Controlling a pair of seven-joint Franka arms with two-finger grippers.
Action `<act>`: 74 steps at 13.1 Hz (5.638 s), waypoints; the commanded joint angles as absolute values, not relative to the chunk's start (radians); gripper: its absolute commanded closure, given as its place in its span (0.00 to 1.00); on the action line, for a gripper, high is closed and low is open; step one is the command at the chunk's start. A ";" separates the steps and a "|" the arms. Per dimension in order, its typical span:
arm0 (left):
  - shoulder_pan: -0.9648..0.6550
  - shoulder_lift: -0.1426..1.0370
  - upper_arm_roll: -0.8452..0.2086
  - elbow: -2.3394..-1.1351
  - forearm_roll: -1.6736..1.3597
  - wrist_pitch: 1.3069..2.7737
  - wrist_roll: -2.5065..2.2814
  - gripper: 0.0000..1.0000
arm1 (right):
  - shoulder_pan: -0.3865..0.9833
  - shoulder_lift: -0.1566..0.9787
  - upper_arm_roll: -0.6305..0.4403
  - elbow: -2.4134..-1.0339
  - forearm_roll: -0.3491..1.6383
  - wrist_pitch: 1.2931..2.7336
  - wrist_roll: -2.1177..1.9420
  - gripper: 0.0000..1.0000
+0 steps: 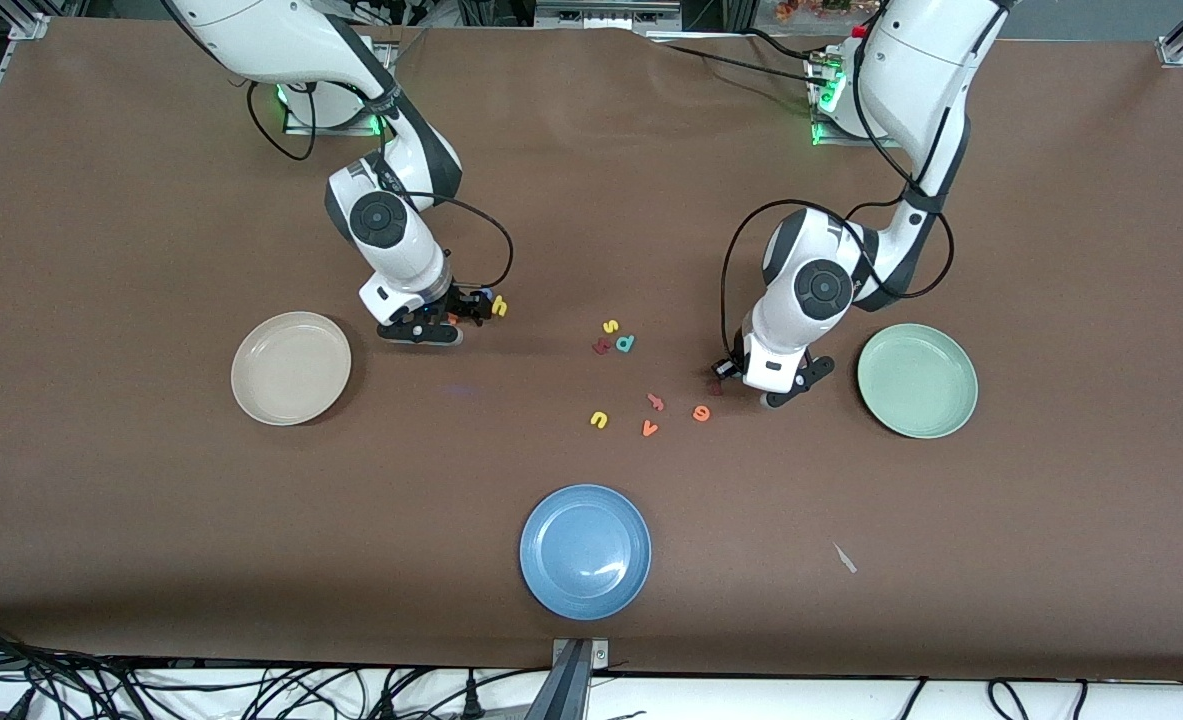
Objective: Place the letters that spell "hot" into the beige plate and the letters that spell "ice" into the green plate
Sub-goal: 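Grasp the cyan c with the left gripper while the right gripper grasps orange 3, then drop the c on the green plate while the right gripper drops 3 on cream plate, then reach the left gripper to the red i while the right gripper reaches yellow 4, then carry the yellow 4 to the cream plate with the right gripper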
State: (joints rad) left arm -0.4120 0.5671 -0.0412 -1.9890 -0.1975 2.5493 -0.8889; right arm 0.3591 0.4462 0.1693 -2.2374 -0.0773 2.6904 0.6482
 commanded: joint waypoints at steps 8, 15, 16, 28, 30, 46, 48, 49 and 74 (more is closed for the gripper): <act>-0.198 0.468 -0.017 -1.778 -0.126 1.990 -0.593 0.92 | 0.328 0.402 0.176 -2.281 -0.097 2.707 0.554 0.76; 0.000 0.532 -0.020 -1.801 0.055 1.954 -0.276 0.90 | 0.214 0.306 0.192 -2.280 -0.103 2.585 0.430 0.96; 0.012 0.552 -0.020 -1.801 0.061 1.957 -0.262 0.87 | 0.130 0.275 0.236 -2.276 -0.103 2.527 0.349 0.96; 0.035 0.511 -0.031 -1.708 0.023 1.918 -0.249 0.00 | -0.140 0.252 0.198 -2.237 -0.064 2.457 -0.141 0.58; 0.035 0.511 -0.031 -1.652 -0.008 1.872 -0.249 0.00 | -0.135 0.247 0.228 -2.238 -0.052 2.453 -0.010 0.44; -0.205 0.594 -0.072 -1.617 -0.097 2.046 -0.837 0.00 | 0.386 0.371 0.268 -2.237 -0.063 2.695 0.968 0.28; -0.225 0.617 -0.074 -1.629 -0.097 2.124 -0.896 0.00 | 0.394 0.399 0.268 -2.229 -0.063 2.729 0.974 0.28; -0.235 0.629 -0.074 -1.629 -0.097 2.153 -0.920 0.00 | 0.405 0.413 0.268 -2.221 -0.061 2.732 0.974 0.28; -0.198 0.699 -0.265 -1.713 -0.094 2.261 -0.874 0.11 | 0.407 0.511 0.232 -2.201 -0.184 2.792 0.973 0.57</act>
State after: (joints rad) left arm -0.2089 0.7272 -0.2538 -1.6862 -0.0774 2.2709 -0.9063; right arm 0.3957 0.4897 0.2443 -2.2089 -0.1594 2.7765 0.9610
